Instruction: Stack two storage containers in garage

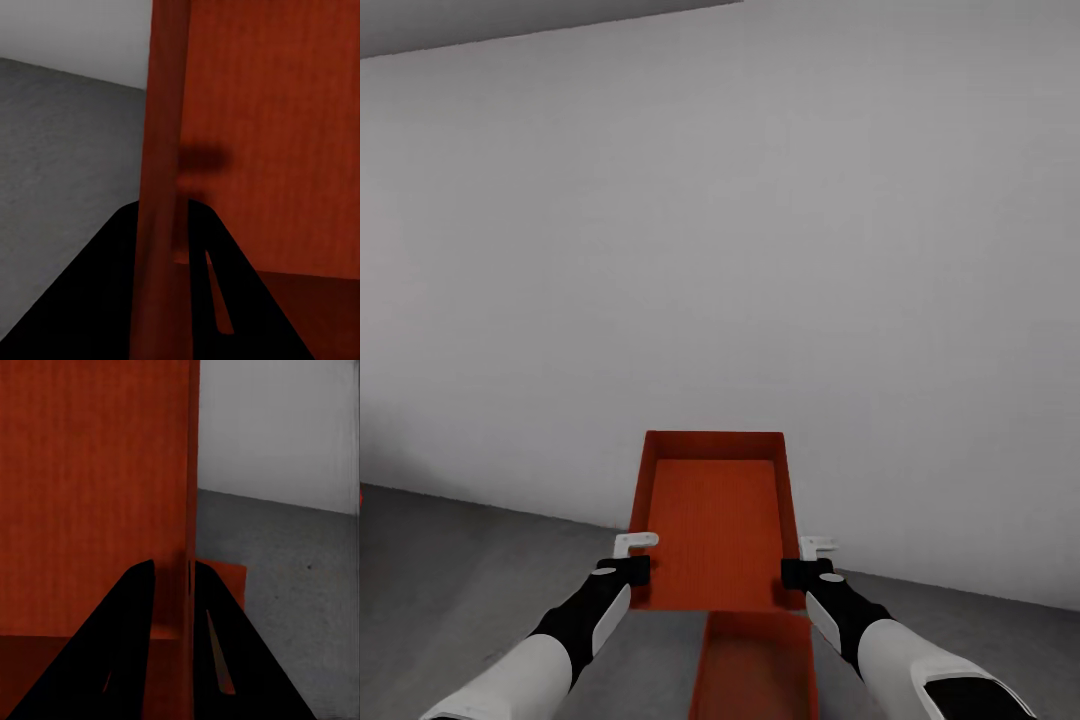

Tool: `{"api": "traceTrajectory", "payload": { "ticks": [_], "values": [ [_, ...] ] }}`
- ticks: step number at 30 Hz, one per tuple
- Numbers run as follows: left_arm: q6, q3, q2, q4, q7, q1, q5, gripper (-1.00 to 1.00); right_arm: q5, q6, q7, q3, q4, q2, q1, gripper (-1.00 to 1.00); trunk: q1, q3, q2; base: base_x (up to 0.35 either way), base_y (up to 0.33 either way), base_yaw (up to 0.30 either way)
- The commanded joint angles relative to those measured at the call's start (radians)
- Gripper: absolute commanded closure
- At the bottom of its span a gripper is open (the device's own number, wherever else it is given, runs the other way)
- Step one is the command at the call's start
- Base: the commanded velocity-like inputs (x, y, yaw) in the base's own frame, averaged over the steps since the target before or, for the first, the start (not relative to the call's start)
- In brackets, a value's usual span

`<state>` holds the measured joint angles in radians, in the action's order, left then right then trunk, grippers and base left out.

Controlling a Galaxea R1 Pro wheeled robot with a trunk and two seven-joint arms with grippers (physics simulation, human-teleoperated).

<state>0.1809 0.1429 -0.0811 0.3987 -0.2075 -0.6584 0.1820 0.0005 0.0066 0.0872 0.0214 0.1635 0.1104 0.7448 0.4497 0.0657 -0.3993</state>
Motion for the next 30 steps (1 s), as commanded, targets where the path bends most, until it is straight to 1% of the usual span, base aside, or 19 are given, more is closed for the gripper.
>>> {"api": "traceTrajectory", "payload": {
  "ticks": [1, 18, 30],
  "values": [
    [0.006, 0.000, 0.001, 0.000, -0.009, 0.000, 0.010, 1.00, 0.013, 0.000, 0.011, -0.019, 0.004, 0.000, 0.001, 1.00, 0.000, 0.000, -0.001, 0.001, 0.000, -0.279],
    [0.006, 0.000, 0.001, 0.002, -0.009, 0.000, 0.010, 1.00, 0.013, 0.000, 0.011, -0.020, 0.004, 0.000, 0.001, 1.00, 0.000, 0.000, -0.001, 0.000, 0.000, -0.271],
    [0.006, 0.000, 0.001, 0.002, -0.009, 0.000, 0.010, 1.00, 0.013, 0.000, 0.011, -0.020, 0.004, 0.000, 0.001, 1.00, 0.000, 0.000, -0.001, 0.000, 0.000, -0.026]
  ]
}}
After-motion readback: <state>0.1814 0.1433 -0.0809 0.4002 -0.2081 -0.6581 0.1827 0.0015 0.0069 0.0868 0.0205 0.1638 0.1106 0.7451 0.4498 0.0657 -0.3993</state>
